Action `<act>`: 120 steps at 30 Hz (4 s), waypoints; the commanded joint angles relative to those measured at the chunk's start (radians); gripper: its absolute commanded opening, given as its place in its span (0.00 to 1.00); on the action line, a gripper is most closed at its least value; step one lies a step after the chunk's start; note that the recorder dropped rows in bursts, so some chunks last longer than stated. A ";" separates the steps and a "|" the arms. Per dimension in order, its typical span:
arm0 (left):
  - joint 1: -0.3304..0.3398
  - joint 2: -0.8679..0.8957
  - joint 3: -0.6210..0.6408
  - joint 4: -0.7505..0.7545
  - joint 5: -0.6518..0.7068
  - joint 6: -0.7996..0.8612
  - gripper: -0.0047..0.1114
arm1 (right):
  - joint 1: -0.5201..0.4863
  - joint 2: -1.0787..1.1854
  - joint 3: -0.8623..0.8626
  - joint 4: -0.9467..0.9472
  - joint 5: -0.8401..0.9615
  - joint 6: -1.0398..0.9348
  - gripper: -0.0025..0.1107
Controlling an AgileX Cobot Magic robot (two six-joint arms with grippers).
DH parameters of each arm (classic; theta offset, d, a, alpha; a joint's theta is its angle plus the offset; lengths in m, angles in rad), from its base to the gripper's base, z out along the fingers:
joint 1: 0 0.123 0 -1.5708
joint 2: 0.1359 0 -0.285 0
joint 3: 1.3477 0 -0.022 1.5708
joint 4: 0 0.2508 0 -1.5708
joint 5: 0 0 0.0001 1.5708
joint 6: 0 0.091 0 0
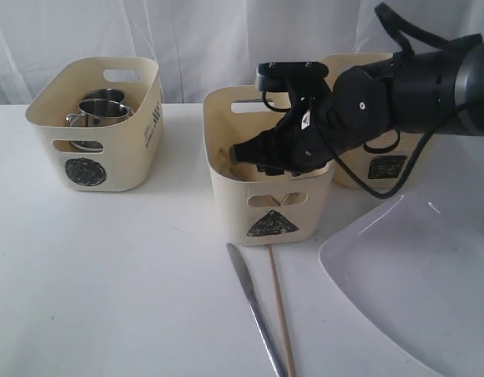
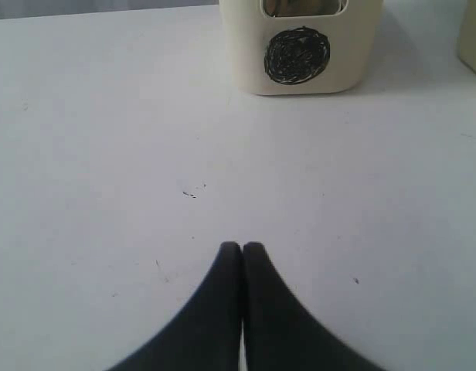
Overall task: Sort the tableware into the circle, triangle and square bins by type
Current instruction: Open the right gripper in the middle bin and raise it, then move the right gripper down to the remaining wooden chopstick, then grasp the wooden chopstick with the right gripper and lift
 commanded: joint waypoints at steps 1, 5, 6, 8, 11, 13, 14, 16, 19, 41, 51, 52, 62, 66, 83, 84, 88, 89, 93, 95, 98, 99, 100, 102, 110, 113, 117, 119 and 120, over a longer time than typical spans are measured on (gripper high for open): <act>0.004 -0.004 0.004 -0.011 0.003 0.000 0.04 | 0.001 -0.016 -0.062 -0.010 -0.024 -0.014 0.37; 0.004 -0.004 0.004 -0.011 0.003 0.000 0.04 | 0.001 -0.051 -0.084 -0.013 -0.025 -0.013 0.37; 0.004 -0.004 0.004 -0.011 0.003 0.000 0.04 | 0.001 -0.067 -0.084 -0.013 -0.023 -0.009 0.37; 0.004 -0.004 0.004 -0.011 0.003 0.000 0.04 | 0.001 -0.107 -0.082 -0.013 -0.007 -0.009 0.37; 0.004 -0.004 0.004 -0.011 0.003 0.000 0.04 | 0.001 -0.189 -0.054 -0.028 0.019 -0.009 0.37; 0.004 -0.004 0.004 -0.011 0.003 0.000 0.04 | 0.001 -0.242 -0.019 -0.035 0.026 -0.009 0.37; 0.004 -0.004 0.004 -0.011 0.003 0.000 0.04 | 0.001 -0.287 0.005 -0.035 0.029 -0.009 0.37; 0.004 -0.004 0.004 -0.011 0.003 0.000 0.04 | 0.001 -0.352 0.057 -0.035 0.027 0.007 0.37; 0.004 -0.004 0.004 -0.011 0.003 0.000 0.04 | 0.001 -0.447 0.125 -0.035 0.052 0.016 0.37; 0.004 -0.004 0.004 -0.011 0.003 0.000 0.04 | 0.012 -0.551 0.556 0.132 0.121 0.105 0.31; 0.004 -0.004 0.004 -0.011 0.003 0.000 0.04 | 0.129 -0.380 0.556 0.275 0.135 0.038 0.31; 0.004 -0.004 0.004 -0.011 0.003 0.000 0.04 | 0.134 -0.364 0.551 0.284 0.135 0.033 0.31; 0.004 -0.004 0.004 -0.011 0.003 0.000 0.04 | 0.162 -0.212 0.447 0.276 0.160 -0.052 0.31; 0.004 -0.004 0.004 -0.011 0.003 0.000 0.04 | 0.162 -0.165 0.409 0.245 0.176 -0.064 0.31; 0.004 -0.004 0.004 -0.011 0.003 0.000 0.04 | 0.162 -0.031 0.341 0.166 0.138 -0.053 0.31; 0.004 -0.004 0.004 -0.011 0.003 0.000 0.04 | 0.162 -0.021 0.341 0.166 0.136 -0.053 0.31; 0.004 -0.004 0.004 -0.011 0.003 0.000 0.04 | 0.162 -0.004 0.339 0.166 0.132 -0.053 0.31; 0.004 -0.004 0.004 -0.011 0.003 0.000 0.04 | 0.162 0.002 0.336 0.166 0.134 -0.053 0.31; 0.004 -0.004 0.004 -0.011 0.003 0.000 0.04 | 0.162 0.009 0.334 0.154 0.134 -0.053 0.31; 0.004 -0.004 0.004 -0.011 0.003 0.000 0.04 | 0.162 0.016 0.333 0.144 0.140 -0.053 0.31; 0.004 -0.004 0.004 -0.011 0.003 0.000 0.04 | 0.160 0.030 0.333 0.131 0.159 -0.059 0.31; 0.004 -0.004 0.004 -0.011 0.003 0.000 0.04 | 0.160 0.036 0.333 0.127 0.166 -0.059 0.31; 0.004 -0.004 0.004 -0.011 0.003 0.000 0.04 | 0.160 0.044 0.333 0.125 0.168 -0.059 0.31; 0.004 -0.004 0.004 -0.011 0.003 0.000 0.04 | 0.160 0.057 0.333 0.125 0.176 -0.059 0.31; 0.004 -0.004 0.004 -0.011 0.003 0.000 0.04 | 0.160 0.076 0.333 0.123 0.195 -0.059 0.17; 0.004 -0.004 0.004 -0.011 0.003 0.000 0.04 | 0.160 0.076 0.333 0.122 0.199 -0.062 0.03; 0.004 -0.004 0.004 -0.011 0.003 0.000 0.04 | 0.160 0.071 0.333 0.122 0.205 -0.062 0.02; 0.004 -0.004 0.004 -0.011 0.003 0.000 0.04 | 0.160 0.056 0.333 0.122 0.205 -0.062 0.02; 0.004 -0.004 0.004 -0.011 0.003 0.000 0.04 | 0.160 0.047 0.333 0.122 0.208 -0.062 0.02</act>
